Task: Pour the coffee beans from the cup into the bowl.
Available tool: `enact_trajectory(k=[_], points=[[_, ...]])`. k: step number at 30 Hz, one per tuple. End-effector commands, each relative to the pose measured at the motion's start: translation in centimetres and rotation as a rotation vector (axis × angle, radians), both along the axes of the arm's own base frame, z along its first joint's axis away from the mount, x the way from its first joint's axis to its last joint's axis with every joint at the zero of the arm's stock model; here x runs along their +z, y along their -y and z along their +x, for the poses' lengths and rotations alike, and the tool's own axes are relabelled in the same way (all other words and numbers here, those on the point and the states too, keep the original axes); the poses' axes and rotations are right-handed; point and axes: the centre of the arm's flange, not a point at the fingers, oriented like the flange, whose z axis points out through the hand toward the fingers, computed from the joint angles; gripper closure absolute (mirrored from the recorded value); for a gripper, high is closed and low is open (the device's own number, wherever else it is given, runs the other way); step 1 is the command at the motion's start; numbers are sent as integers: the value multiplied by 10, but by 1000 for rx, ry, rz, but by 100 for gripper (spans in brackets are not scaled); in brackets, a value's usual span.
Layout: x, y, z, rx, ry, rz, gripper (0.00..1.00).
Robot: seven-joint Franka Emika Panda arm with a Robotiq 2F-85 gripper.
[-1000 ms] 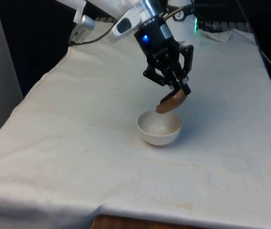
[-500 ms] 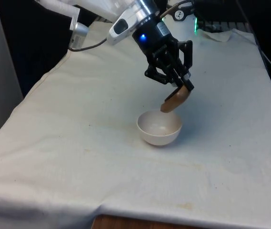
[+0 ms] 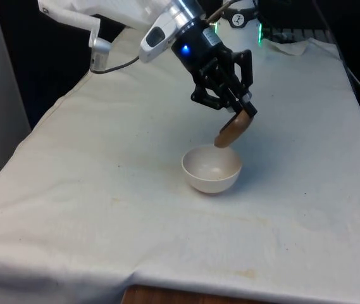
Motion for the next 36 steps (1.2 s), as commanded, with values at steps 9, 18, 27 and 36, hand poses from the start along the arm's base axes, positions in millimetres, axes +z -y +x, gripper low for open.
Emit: enact_trajectory(k=[9,18,27,36], points=[[-4,7,-6,3,16,50,99],[-9,12,-10,9,33,103,99],[-11,14,-12,16,41,140,99],[-13,17,-13,17,44,174,99]])
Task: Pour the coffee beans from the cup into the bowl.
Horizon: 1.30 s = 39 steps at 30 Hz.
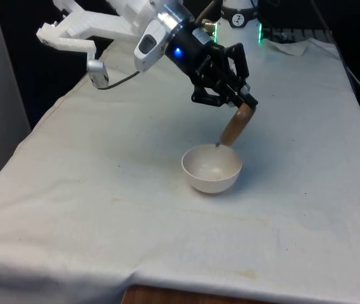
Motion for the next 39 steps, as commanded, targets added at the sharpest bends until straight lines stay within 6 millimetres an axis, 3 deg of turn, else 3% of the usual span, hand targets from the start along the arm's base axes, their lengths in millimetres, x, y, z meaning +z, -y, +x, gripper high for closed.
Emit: enact_trajectory(k=[1,26,39], points=[[-1,2,0,-2,3,17,99],[-5,24,4,-23,9,105,99],[-9,26,1,-26,19,166,99]])
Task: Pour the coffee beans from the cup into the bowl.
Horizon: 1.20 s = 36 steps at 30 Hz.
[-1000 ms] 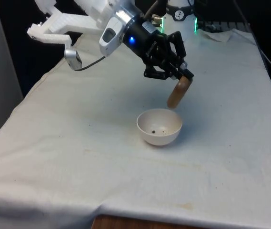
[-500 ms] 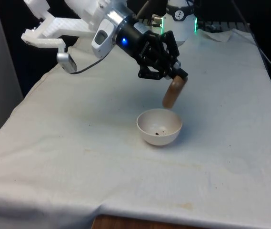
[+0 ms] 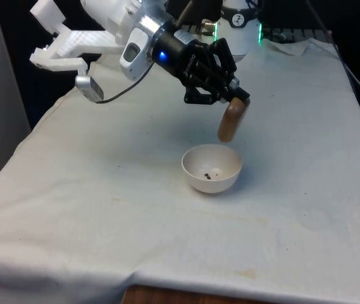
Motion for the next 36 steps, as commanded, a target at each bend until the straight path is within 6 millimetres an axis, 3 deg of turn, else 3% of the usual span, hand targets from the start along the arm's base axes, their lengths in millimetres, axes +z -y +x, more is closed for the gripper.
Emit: enact_trajectory(k=[1,36], points=[[-1,0,0,-2,0,11,99],[-18,8,-6,-10,18,159,99]])
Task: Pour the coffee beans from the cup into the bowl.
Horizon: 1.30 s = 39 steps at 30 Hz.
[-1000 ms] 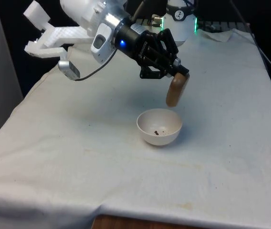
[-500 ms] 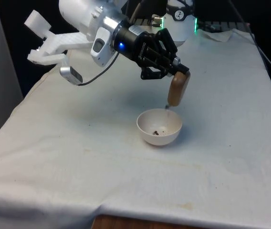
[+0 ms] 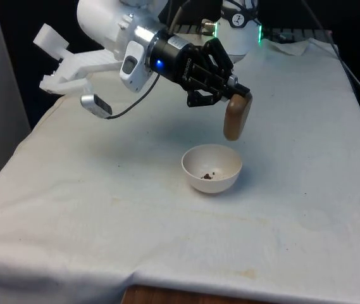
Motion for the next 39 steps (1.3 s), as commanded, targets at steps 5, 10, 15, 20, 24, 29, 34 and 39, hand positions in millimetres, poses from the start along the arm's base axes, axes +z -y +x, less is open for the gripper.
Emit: enact_trajectory(k=[5,10,15,20,24,29,34,39], points=[[-1,4,-1,-5,0,29,99],[-2,5,-2,-7,4,39,99],[-2,10,-3,-12,7,76,99],[-1,12,-4,-13,14,84,99],[-2,16,-5,-17,13,115,99],[-3,19,-6,-21,16,129,99],[-2,24,-7,-26,21,159,99],[-2,29,-9,-31,26,182,99]])
